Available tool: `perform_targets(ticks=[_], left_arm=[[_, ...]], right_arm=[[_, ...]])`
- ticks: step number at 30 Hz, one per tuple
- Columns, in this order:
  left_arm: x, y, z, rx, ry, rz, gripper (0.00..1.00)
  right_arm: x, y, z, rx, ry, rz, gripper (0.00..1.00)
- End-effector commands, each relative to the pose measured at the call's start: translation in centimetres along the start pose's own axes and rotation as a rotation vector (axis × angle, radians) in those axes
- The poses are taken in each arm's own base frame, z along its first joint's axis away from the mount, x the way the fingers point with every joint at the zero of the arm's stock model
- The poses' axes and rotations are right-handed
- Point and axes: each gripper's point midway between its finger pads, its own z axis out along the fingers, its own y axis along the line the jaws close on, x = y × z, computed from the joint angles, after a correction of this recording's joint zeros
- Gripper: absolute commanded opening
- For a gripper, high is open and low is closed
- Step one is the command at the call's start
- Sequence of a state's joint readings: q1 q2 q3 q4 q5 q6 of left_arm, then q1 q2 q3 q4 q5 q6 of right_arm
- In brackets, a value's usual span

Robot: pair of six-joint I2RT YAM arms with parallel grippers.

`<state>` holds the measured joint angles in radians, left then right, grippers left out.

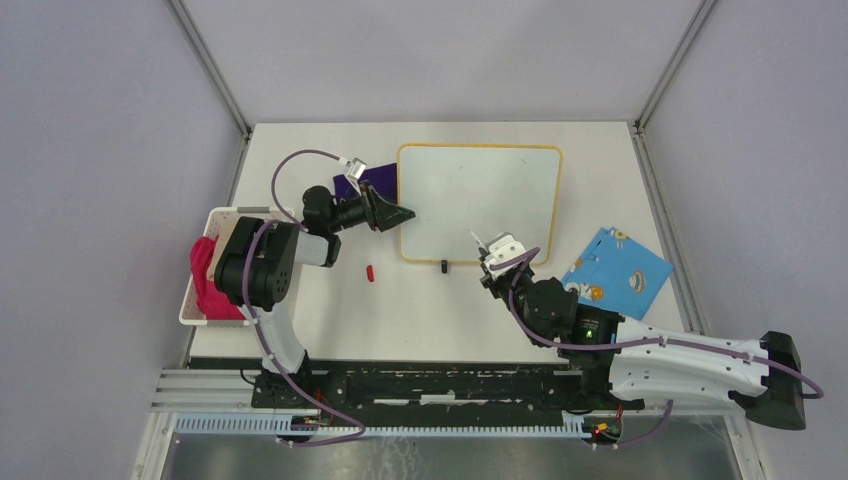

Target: Write a sentence on the whiteboard

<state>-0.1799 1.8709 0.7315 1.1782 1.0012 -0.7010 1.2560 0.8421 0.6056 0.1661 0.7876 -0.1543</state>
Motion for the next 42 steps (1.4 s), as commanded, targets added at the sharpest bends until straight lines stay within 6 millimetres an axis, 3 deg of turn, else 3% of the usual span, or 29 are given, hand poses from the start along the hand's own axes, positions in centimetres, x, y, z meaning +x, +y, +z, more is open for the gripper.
perform_targets(ticks=[1, 4, 7, 13, 17, 18, 20, 22, 35, 42], left_arm=[[1.3, 0.7, 0.1, -0.018, 0.062, 0.051, 0.56], [3.1, 2.0, 0.3, -0.087, 0.140, 0.075, 0.55], [3.5, 2.3, 0.3, -0.114, 0.153, 0.086, 0.55], [2.5, 1.4, 0.4, -0.091, 0.109, 0.083, 0.59], [0.6, 0.0, 0.4, -0.030, 0.018, 0.059, 0.63], [-0.1, -0.3, 0.3, -0.016, -0.011, 0.056, 0.65], [-1.2, -1.0, 0.1, 0.021, -0.060, 0.045, 0.78], [-1.4, -1.3, 0.1, 0.047, -0.074, 0.031, 0.81], [0.1, 0.4, 0.4, 0.011, -0.040, 0.008, 0.69], [2.6, 1.6, 0.7, -0.037, 0.044, 0.020, 0.63]], right_arm=[[-2.5, -0.5, 0.0, 0.018, -0.042, 0.062, 0.00], [-2.6, -0.4, 0.1, 0.015, -0.041, 0.064, 0.00], [-2.7, -0.4, 0.2, 0.013, -0.040, 0.067, 0.00], [-2.7, -0.2, 0.1, 0.003, -0.039, 0.079, 0.00], [-2.8, -0.2, 0.0, 0.003, -0.039, 0.091, 0.00], [-2.8, -0.2, 0.0, 0.003, -0.039, 0.094, 0.00], [-2.7, -0.2, 0.0, 0.004, -0.037, 0.097, 0.00], [-2.8, -0.2, 0.0, 0.004, -0.037, 0.101, 0.00], [-3.0, 0.6, 0.7, -0.007, -0.026, 0.091, 0.00], [-3.1, 0.9, 0.8, -0.012, -0.026, 0.090, 0.00]])
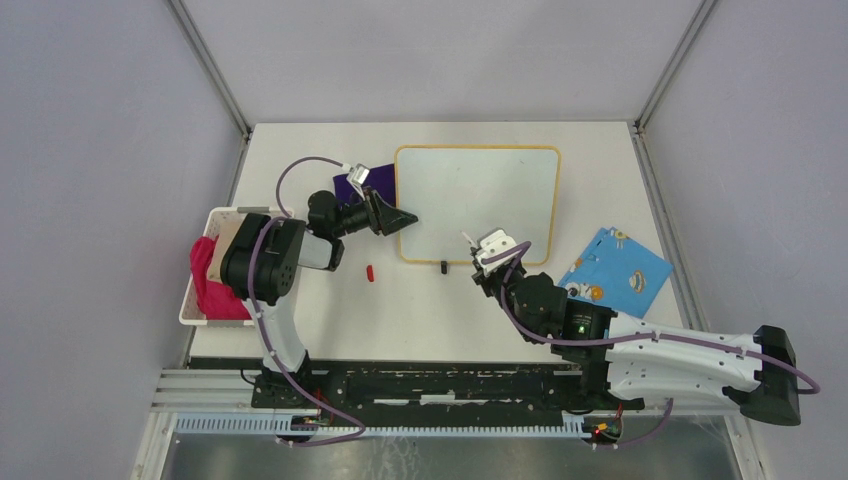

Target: Write a sentence on the whiteboard

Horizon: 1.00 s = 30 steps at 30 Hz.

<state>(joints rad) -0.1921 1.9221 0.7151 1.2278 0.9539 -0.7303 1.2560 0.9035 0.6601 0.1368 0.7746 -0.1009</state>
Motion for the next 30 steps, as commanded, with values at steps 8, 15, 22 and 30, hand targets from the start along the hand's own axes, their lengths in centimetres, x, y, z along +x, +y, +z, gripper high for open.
perform_targets(ticks=[8, 15, 22, 30], left_arm=[[1.9, 0.5, 0.6, -0.016, 0.086, 0.077, 0.54], [2.3, 0.8, 0.6, -0.022, 0.092, 0.073, 0.44], [2.6, 0.9, 0.5, -0.027, 0.095, 0.074, 0.37], [2.7, 0.8, 0.3, -0.026, 0.095, 0.078, 0.32]], right_arm=[[-2.6, 0.0, 0.1, -0.005, -0.049, 0.070, 0.00], [-2.6, 0.2, 0.2, -0.004, -0.050, 0.068, 0.00], [-3.1, 0.1, 0.9, 0.035, -0.071, 0.075, 0.00], [-4.9, -0.2, 2.4, 0.121, -0.108, 0.107, 0.00]])
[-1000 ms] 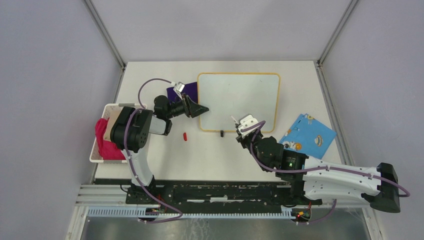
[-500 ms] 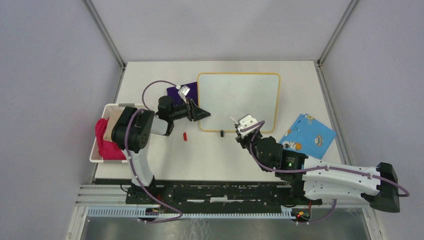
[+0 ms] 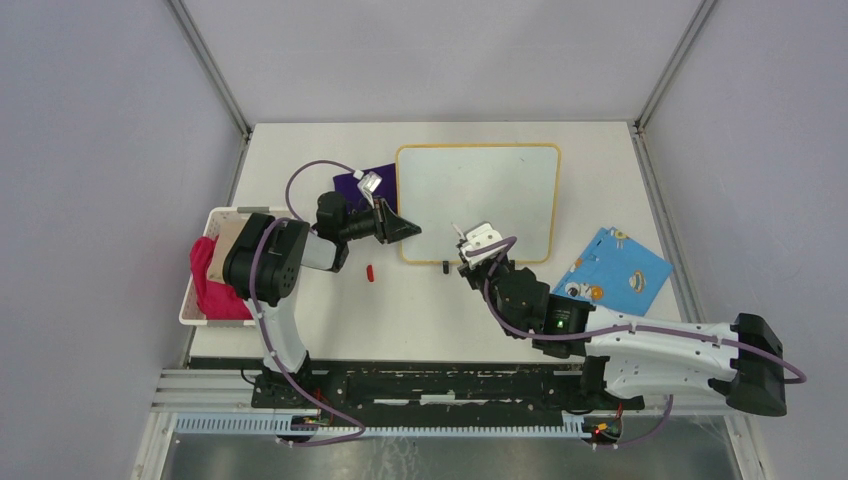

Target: Write a sentence on the whiteboard

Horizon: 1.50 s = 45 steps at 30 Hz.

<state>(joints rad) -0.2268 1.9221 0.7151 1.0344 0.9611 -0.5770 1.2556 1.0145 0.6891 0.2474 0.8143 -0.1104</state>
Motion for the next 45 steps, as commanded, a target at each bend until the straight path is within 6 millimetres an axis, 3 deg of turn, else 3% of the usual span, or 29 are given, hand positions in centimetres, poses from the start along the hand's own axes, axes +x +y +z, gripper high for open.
perform_targets(ticks=[1, 11, 14, 17, 24, 30, 45], left_arm=[[-0.8, -0.1, 0.0, 0.004, -0.021, 0.080, 0.32], [-0.5, -0.2, -0.1, 0.004, -0.020, 0.085, 0.29], [-0.9, -0.6, -0.1, 0.013, -0.038, 0.086, 0.45], [-2.0, -1.3, -0.1, 0.035, -0.067, 0.094, 0.53], [-3.2, -2.5, -0.2, 0.083, -0.127, 0.068, 0.60], [-4.0, -3.2, -0.4, 0.117, -0.163, 0.066, 0.60], [-2.2, -1.9, -0.2, 0.101, -0.131, 0.028, 0.44]], right_arm=[[-4.7, -1.0, 1.2, 0.085, -0.094, 0.101, 0.00], [-5.2, 0.4, 7.0, -0.003, -0.034, 0.193, 0.00], [-5.4, 0.7, 7.2, -0.022, -0.042, 0.200, 0.00], [-5.2, 0.7, 6.9, -0.034, -0.043, 0.200, 0.00], [-4.9, 0.5, 6.5, -0.036, -0.045, 0.189, 0.00], [-4.5, 0.4, 7.0, -0.015, -0.036, 0.186, 0.00], [-4.7, 1.2, 8.0, -0.024, -0.038, 0.192, 0.00]])
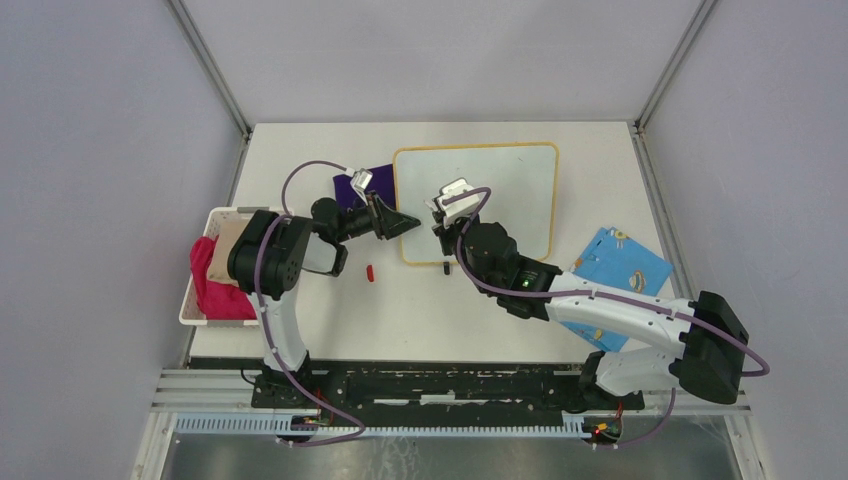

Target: Write a sentence on the whiteboard

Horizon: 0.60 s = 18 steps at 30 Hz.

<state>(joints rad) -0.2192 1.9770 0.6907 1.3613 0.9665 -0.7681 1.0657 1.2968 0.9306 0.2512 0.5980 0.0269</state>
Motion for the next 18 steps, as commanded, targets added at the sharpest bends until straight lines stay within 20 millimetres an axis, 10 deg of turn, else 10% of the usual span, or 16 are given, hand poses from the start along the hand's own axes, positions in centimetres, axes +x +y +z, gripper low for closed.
perform_targets(ticks=[1, 18], left_arm=[[-0.1, -0.1, -0.1, 0.014, -0.017, 0.013, 0.43], [0.3, 0.0, -0.2, 0.013, -0.006, 0.020, 0.25]], right_arm=[[-2.9, 0.0, 0.2, 0.000, -0.076, 0.062, 0.00], [-3.6, 0.2, 3.0, 0.011, -0.085, 0.083, 0.00]])
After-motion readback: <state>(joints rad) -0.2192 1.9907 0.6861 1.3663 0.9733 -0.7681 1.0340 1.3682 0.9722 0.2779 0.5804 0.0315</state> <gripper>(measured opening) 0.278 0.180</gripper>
